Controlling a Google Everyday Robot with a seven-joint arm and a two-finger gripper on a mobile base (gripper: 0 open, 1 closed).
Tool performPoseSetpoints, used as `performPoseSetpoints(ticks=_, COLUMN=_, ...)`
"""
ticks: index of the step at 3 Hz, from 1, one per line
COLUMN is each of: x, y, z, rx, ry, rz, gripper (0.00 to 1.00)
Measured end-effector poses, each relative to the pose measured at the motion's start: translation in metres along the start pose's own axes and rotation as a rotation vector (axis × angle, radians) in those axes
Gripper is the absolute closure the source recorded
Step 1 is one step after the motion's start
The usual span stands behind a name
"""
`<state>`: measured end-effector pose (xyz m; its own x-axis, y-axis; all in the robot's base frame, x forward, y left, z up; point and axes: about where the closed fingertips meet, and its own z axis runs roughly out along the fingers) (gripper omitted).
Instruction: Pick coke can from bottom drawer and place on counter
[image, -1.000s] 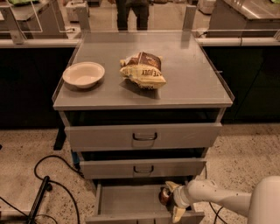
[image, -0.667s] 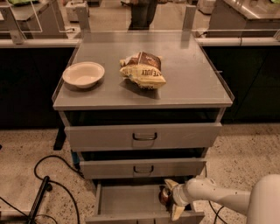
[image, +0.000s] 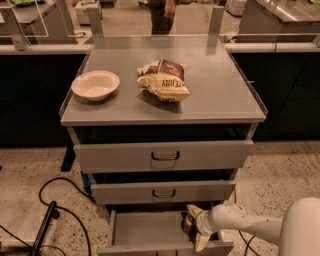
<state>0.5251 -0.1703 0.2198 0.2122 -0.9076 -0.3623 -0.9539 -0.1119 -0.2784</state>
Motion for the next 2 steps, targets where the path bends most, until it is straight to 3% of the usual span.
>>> performPoseSetpoints(ticks=1, x=0.0033, y=-0.0219, z=0.0171, rx=0.063, ry=0.014, rz=-0.06, gripper=0.0)
performPoseSetpoints(ticks=2, x=-0.0018, y=-0.025, z=0.0132, rx=0.049, ry=0.014, rz=-0.071, gripper=0.0)
